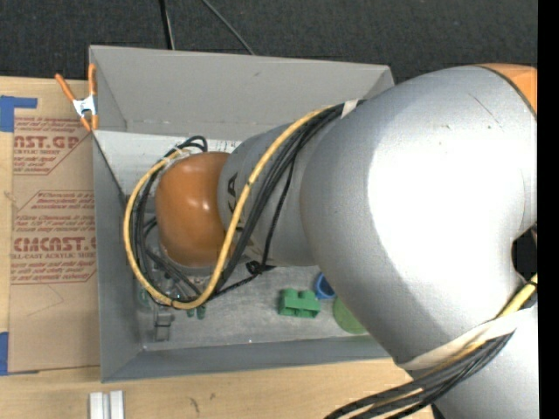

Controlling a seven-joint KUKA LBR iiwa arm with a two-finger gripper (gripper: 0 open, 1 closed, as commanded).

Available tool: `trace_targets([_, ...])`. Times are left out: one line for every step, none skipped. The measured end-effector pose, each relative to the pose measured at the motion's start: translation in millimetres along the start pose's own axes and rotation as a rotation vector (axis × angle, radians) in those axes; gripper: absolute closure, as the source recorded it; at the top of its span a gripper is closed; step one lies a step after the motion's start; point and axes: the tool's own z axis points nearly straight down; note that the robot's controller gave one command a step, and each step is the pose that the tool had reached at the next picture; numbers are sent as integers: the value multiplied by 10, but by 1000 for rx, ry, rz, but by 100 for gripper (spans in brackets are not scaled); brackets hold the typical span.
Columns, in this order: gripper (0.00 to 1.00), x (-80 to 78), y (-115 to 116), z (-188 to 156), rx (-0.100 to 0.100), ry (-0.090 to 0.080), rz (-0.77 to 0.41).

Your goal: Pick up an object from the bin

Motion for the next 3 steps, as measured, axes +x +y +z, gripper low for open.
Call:
trace_targets([0, 0, 0, 0, 0, 0, 0])
trace_targets([0, 0, 0, 0, 0, 0, 0])
trace_targets([0, 0, 0, 0, 0, 0, 0])
